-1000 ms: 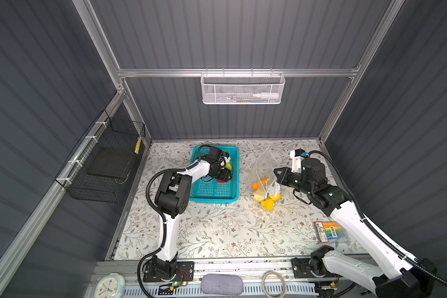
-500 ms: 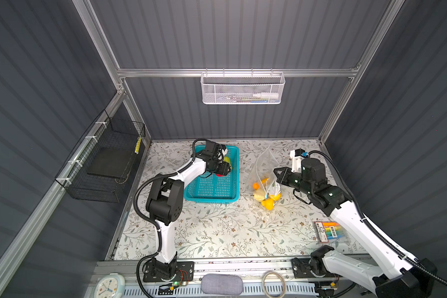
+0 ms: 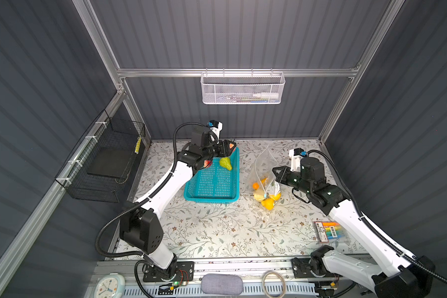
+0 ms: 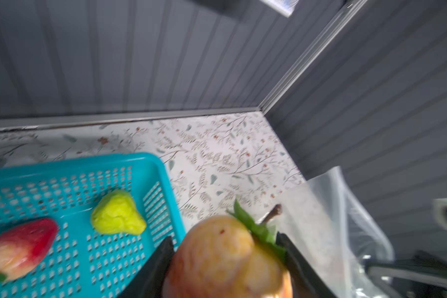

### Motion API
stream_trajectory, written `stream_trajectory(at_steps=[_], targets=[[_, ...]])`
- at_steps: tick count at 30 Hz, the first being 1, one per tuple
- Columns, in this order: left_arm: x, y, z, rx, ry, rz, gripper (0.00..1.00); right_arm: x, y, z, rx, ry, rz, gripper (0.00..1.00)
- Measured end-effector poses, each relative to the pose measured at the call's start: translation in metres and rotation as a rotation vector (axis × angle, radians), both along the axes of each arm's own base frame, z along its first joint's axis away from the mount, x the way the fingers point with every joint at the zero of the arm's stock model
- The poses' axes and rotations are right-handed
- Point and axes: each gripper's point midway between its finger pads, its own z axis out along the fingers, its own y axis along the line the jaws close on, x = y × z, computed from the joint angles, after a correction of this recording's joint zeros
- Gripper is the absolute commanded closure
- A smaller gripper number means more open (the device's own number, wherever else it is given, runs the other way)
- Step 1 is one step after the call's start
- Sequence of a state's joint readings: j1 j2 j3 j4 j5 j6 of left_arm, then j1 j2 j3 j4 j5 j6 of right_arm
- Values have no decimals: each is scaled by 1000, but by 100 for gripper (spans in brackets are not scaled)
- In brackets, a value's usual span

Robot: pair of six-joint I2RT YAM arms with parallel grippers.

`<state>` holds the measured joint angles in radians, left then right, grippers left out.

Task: Place the food in the zip-top bag and seal the zipper
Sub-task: 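Lift the strawberry with the left gripper and carry it to the bag mouth, then lower the strawberry into the bag and open the left gripper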

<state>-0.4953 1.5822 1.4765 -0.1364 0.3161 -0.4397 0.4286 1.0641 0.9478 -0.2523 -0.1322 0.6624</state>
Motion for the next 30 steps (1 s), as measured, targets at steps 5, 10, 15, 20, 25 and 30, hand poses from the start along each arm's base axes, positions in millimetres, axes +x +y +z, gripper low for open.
stream_trajectory(at_steps=[5,10,15,20,25,30], targets=[[-24,-29,28,-177,-21,-66,54,2,5,1,26,2,13,100],[-49,-71,26,-306,35,-152,54,8,15,-3,64,21,39,100],[-68,-105,22,-390,72,-215,54,15,25,-16,82,65,55,100],[-72,-115,16,-453,73,-192,54,16,28,-9,113,50,61,100],[-66,-120,-8,-461,107,-144,55,15,27,-4,129,35,56,100],[-61,-115,-35,-423,141,-83,55,12,24,-5,135,34,49,100]])
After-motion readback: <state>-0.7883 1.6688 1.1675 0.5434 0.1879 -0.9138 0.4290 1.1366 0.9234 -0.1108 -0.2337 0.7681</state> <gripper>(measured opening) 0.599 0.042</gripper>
